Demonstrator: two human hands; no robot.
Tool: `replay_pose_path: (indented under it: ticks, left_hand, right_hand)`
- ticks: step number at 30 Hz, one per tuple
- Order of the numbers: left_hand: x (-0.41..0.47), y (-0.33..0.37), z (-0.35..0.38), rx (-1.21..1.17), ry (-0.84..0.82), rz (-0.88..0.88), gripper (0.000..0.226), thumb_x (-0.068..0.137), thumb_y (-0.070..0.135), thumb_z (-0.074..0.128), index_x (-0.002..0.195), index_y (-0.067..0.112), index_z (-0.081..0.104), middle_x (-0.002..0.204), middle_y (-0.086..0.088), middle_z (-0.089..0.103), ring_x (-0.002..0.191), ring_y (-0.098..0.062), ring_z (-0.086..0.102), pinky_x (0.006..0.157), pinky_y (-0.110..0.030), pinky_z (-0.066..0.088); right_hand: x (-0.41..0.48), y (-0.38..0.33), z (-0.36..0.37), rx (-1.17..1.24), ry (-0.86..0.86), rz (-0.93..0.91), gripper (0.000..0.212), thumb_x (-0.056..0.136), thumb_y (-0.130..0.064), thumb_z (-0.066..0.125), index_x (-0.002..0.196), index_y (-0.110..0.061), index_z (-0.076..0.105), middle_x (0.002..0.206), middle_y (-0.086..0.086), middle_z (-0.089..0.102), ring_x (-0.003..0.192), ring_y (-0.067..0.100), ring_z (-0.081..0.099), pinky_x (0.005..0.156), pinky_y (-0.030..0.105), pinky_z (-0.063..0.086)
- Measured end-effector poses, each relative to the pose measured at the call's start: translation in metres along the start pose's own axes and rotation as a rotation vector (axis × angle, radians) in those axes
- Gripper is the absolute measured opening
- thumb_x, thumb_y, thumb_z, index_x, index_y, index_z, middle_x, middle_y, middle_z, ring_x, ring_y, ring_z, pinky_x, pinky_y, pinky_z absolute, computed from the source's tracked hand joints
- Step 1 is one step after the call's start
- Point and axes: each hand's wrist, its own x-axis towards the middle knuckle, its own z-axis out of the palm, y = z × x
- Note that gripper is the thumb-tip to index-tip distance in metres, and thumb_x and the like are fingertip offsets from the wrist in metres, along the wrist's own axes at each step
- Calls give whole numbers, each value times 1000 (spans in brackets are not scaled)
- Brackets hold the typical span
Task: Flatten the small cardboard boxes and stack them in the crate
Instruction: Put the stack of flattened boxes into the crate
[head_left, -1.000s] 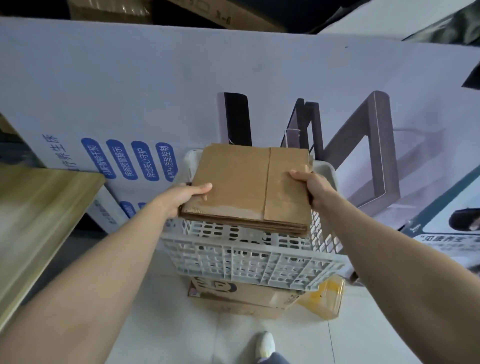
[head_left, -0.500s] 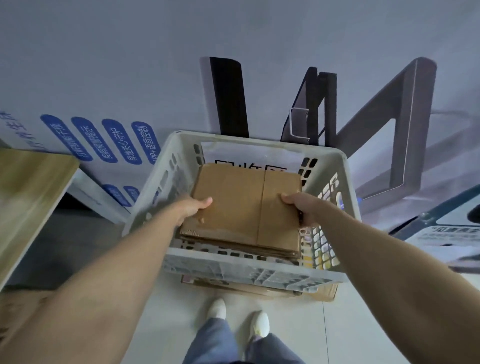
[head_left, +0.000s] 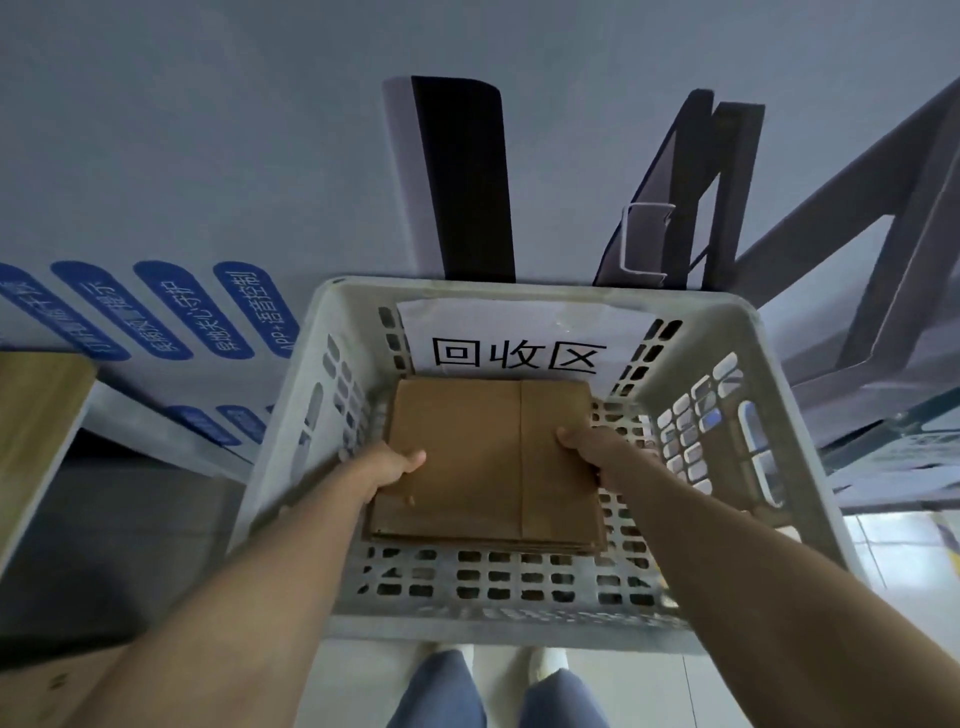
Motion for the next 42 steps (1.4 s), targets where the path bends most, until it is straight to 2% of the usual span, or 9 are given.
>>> replay_pose_path:
  ticks: [8, 10, 12, 15, 21, 24, 30, 36, 42]
  left_hand:
    - [31, -11, 5, -34, 33, 4, 72, 76, 33, 78, 135, 7, 47, 136, -12, 53, 122, -30, 50, 103, -43, 41]
    - [36, -12, 6, -12, 64, 15, 71, 74, 35, 79, 133, 8, 49, 133, -12, 55, 120, -30, 52, 102, -45, 42]
    - [40, -11, 6, 33, 87, 19, 70, 74, 37, 79, 132, 8, 51, 132, -12, 56, 119, -31, 53, 101, -46, 43]
    - [43, -7, 7, 157, 105, 19, 67, 76, 38, 76, 129, 5, 52, 130, -13, 57, 118, -31, 54, 99, -43, 45]
    - [50, 2, 11, 379, 126, 20, 62, 79, 41, 73, 124, 3, 54, 128, -14, 57, 115, -30, 55, 87, -34, 45]
    - [54, 3, 12, 413, 119, 8, 61, 81, 41, 71, 124, 2, 53, 129, -14, 57, 116, -29, 55, 85, -33, 45]
    - [47, 1, 20, 584, 136, 57, 54, 91, 45, 55, 124, 2, 53, 131, -15, 53, 118, -29, 52, 88, -32, 44]
    - [18, 25, 8, 725, 83, 149, 48, 91, 41, 57, 123, 5, 53, 123, -11, 57, 107, -26, 57, 77, -29, 43]
    - [-30, 54, -7, 757, 202, 270, 31, 87, 29, 65, 108, 7, 60, 97, -6, 60, 85, -21, 59, 68, -30, 47]
  right_hand:
    - [33, 8, 9, -134, 120, -6, 63, 87, -30, 68, 136, -1, 41, 129, 15, 52, 116, 31, 51, 100, 42, 43]
    - [39, 11, 9, -159, 120, 3, 55, 86, -28, 68, 128, 0, 46, 123, 15, 55, 106, 28, 55, 96, 40, 45]
    - [41, 10, 8, -203, 93, -15, 39, 88, -24, 66, 118, -3, 54, 108, 12, 58, 83, 20, 57, 81, 35, 48]
    - [43, 9, 8, -272, 103, -44, 39, 88, -20, 66, 121, -1, 57, 91, 5, 56, 67, 14, 52, 68, 29, 43]
    - [42, 5, 14, -607, 214, -73, 44, 91, -33, 60, 117, 2, 54, 103, 13, 60, 101, 29, 60, 86, 36, 51]
    - [42, 4, 14, -687, 225, -101, 42, 92, -34, 57, 113, 3, 54, 94, 13, 56, 102, 30, 60, 88, 36, 50]
    - [35, 5, 18, -738, 220, -132, 39, 96, -35, 49, 113, -1, 55, 111, 16, 63, 105, 30, 59, 93, 36, 46]
    - [-3, 4, 21, -714, 321, -165, 29, 93, -41, 52, 94, -12, 58, 106, 12, 62, 94, 26, 59, 72, 32, 45]
    - [-60, -34, 6, -849, 411, -291, 14, 92, -13, 50, 100, -7, 60, 97, 12, 61, 84, 26, 58, 66, 31, 43]
